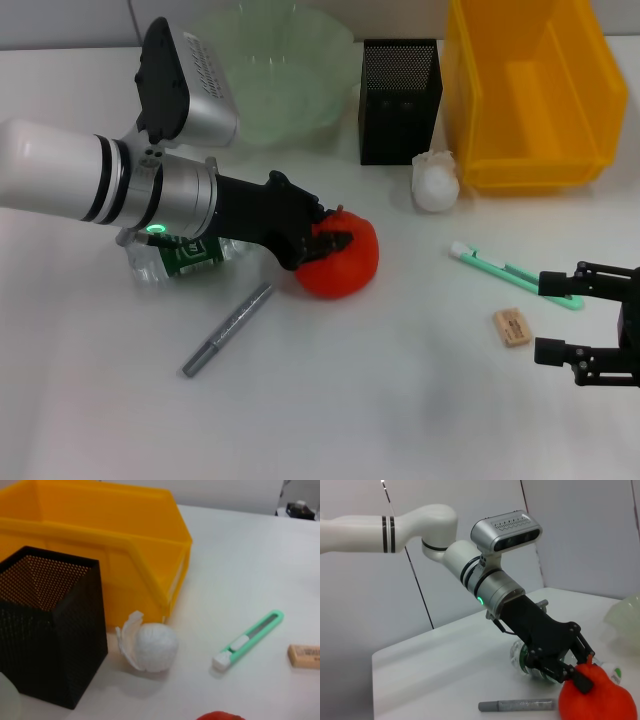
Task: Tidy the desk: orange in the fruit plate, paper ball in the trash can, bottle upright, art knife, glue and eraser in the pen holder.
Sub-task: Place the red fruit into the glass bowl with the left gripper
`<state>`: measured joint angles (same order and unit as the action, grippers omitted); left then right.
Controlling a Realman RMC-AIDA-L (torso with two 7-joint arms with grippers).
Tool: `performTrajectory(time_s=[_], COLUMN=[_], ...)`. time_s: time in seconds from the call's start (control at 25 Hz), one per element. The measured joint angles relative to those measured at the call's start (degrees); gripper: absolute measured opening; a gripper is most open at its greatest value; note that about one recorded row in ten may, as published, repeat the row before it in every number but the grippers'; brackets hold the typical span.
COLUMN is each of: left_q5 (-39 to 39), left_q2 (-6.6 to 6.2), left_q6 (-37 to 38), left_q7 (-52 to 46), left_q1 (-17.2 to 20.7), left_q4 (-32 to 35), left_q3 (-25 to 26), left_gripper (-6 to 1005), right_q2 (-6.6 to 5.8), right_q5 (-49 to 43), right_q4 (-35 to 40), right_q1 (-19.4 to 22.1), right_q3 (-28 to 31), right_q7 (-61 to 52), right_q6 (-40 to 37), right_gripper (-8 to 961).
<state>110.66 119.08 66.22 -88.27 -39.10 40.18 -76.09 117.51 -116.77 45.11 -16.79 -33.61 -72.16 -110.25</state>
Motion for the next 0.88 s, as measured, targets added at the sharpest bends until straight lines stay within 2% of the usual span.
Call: performTrajectory(time_s=[0.24, 0.28, 0.36, 0.4, 0.52, 0.56, 0.6, 0.64, 0.8, 0.88], left_q5=[-2.7, -3.5, -3.5, -3.2, -2.7, -2.5, -2.2, -2.2, -1.9, -1.9], left_q2=[-0.35, -0.52, -0.57, -0.69, -0.73, -0.73, -0.72, -0.72, -0.6, -0.56], left_q6=[1.4, 3.0, 3.2, 2.9, 1.6, 0.3, -4.2, -4.2, -17.9, -19.0], left_q7=[-0.5, -3.5, -5.1, -7.7, -9.4, -10.1, -11.8, -11.8, -15.7, -15.7], left_q1=[0.5, 0.9, 0.9, 0.6, 0.0, -0.2, -0.5, -0.5, -2.0, -2.5], left_q4=[1.1, 5.2, 7.1, 9.9, 11.6, 12.2, 13.2, 13.2, 12.5, 11.7], left_q3=[0.6, 3.3, 4.7, 7.4, 10.0, 11.1, 12.2, 12.2, 12.0, 11.9], left_gripper=[254, 242, 197, 189, 166, 159, 151, 143, 112, 95], right_q2=[0.0, 0.0, 0.0, 0.0, 0.0, 0.01, 0.04, 0.04, 0.18, 0.27], right_q5=[0.1, 0.1, 0.2, 0.2, 0.2, 0.2, 0.2, 0.2, 0.2, 0.2], right_q4=[0.0, 0.0, 0.1, 0.1, 0.1, 0.0, 0.0, 0.0, 0.1, 0.1], right_q1=[0.0, 0.0, 0.0, 0.0, 0.0, 0.1, 0.3, 0.3, 0.5, 0.5], right_q3=[0.0, 0.0, 0.0, 0.0, 0.0, 0.0, 0.0, 0.0, 0.0, 0.0], right_q7=[-0.1, -0.2, -0.2, -0.2, -0.3, -0.3, -0.3, -0.3, -0.3, -0.3], right_q6=[0.0, 0.0, 0.0, 0.1, 0.1, 0.1, 0.1, 0.1, -0.2, -0.2], right_gripper=[784, 784, 784, 784, 784, 784, 784, 784, 784, 784])
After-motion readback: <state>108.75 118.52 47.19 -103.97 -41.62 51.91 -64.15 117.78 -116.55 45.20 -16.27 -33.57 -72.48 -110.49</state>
